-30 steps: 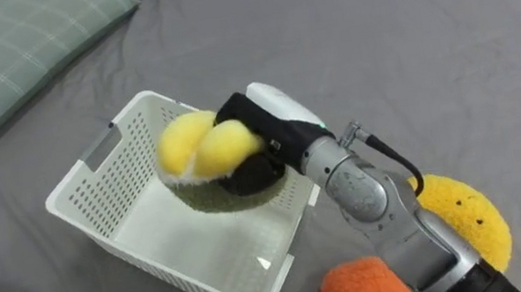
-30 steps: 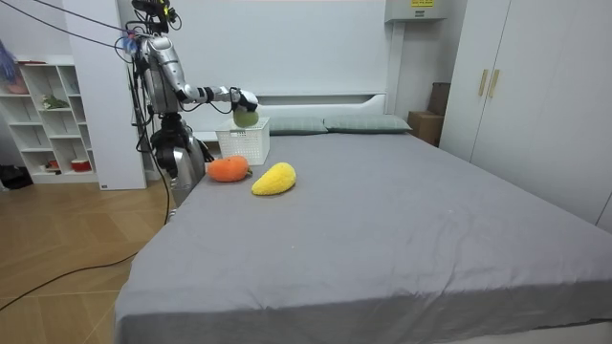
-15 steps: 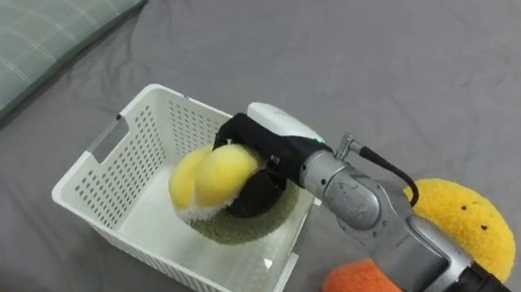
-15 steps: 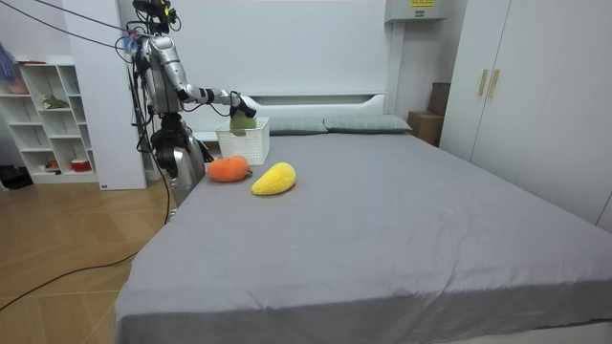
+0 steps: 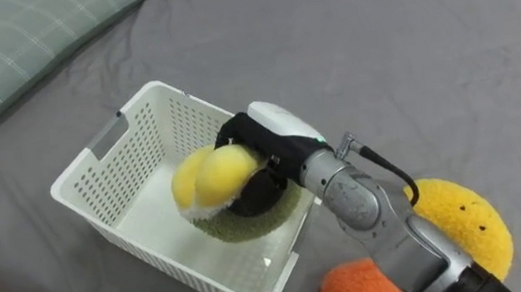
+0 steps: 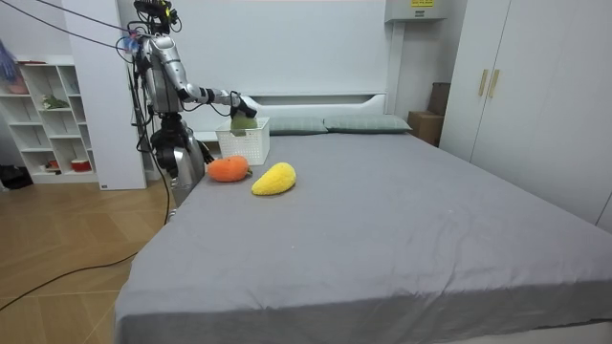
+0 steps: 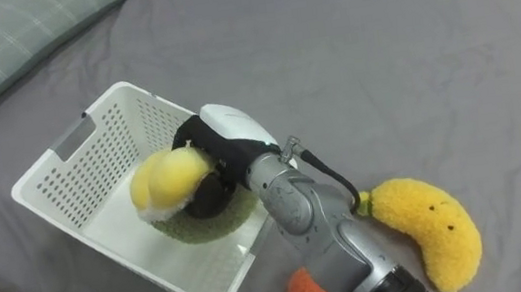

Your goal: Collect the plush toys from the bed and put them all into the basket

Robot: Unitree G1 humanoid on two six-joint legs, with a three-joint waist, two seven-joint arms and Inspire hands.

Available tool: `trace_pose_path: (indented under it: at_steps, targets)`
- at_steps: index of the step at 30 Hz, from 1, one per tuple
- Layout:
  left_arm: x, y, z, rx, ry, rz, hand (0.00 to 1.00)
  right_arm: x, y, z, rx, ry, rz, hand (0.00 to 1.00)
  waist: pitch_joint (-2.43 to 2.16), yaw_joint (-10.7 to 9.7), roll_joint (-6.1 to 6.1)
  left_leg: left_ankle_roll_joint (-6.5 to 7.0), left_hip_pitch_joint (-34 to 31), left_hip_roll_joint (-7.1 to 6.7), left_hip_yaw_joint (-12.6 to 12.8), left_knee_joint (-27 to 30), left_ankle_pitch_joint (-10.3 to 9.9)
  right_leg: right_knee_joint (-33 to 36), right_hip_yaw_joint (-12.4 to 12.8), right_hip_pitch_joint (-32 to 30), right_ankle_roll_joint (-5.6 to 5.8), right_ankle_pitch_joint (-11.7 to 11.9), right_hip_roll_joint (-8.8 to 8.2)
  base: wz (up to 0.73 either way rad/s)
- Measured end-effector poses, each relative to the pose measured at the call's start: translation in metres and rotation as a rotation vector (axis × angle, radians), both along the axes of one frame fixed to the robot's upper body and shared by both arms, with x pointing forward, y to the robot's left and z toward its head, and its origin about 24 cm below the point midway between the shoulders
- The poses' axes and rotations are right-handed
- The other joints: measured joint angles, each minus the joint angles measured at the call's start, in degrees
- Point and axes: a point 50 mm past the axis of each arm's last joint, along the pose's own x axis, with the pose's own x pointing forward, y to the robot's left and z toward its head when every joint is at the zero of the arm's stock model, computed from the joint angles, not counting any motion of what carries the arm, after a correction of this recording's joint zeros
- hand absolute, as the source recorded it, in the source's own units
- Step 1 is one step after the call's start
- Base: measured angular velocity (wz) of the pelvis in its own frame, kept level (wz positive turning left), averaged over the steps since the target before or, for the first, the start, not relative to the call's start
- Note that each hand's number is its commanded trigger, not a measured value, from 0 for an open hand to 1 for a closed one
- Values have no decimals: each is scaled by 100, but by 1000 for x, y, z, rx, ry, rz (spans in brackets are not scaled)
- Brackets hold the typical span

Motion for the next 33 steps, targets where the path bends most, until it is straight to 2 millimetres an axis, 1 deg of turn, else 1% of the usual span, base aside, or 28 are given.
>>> trace_pose_path:
  at_steps: [5,9,14,18,20,22,23,24,25,27,33]
  targets:
    - [0,0,0,5,0,-7,0,0,0,0,-18,-12,-1,0,-4,-2,-3,1,-6,2,-2,3,1,0,-7,-7,1,0,-2,0]
    - [0,1,0,9,-2,-7,0,0,0,0,-16,-12,-1,0,-20,3,-22,1,-6,1,-1,7,2,0,-6,-8,1,0,-1,0]
    - [0,2,1,17,-5,-6,0,0,1,1,12,-3,8,0,-20,4,-14,0,-3,2,-1,44,7,0,1,-2,1,0,-2,0]
    - [-1,3,1,20,-4,-6,0,-1,3,3,44,-2,25,0,-28,3,14,0,5,5,-3,53,8,0,6,15,1,0,-2,0]
    - [-3,3,1,28,-8,-4,0,-2,4,3,81,18,29,0,-23,-6,47,0,29,4,-3,64,8,0,29,49,1,0,-1,0]
    - [-4,3,1,32,-11,-3,0,-2,5,3,121,41,31,0,-32,-19,101,0,47,8,-4,66,8,-1,35,74,2,2,-3,0]
    - [-4,2,0,32,-11,-4,0,-2,6,3,130,47,32,20,-34,-18,113,0,47,9,-3,61,8,-1,38,76,2,2,-3,0]
    - [-4,2,0,31,-10,-6,0,-3,6,3,143,56,34,32,-36,-14,137,0,47,10,-3,58,8,0,47,79,2,2,-2,0]
    - [-5,2,0,30,-9,-7,0,-3,6,2,159,67,36,64,-43,-20,154,0,52,10,1,62,8,1,55,81,2,2,-2,0]
    - [-7,1,-1,26,-6,-12,0,-4,7,1,171,73,42,100,-50,-22,175,0,75,10,8,62,8,4,68,99,2,2,-3,-2]
    - [-8,-3,-2,25,-17,-8,0,-9,6,-4,209,111,41,100,-45,-26,184,0,111,5,15,59,8,5,74,136,2,3,1,0]
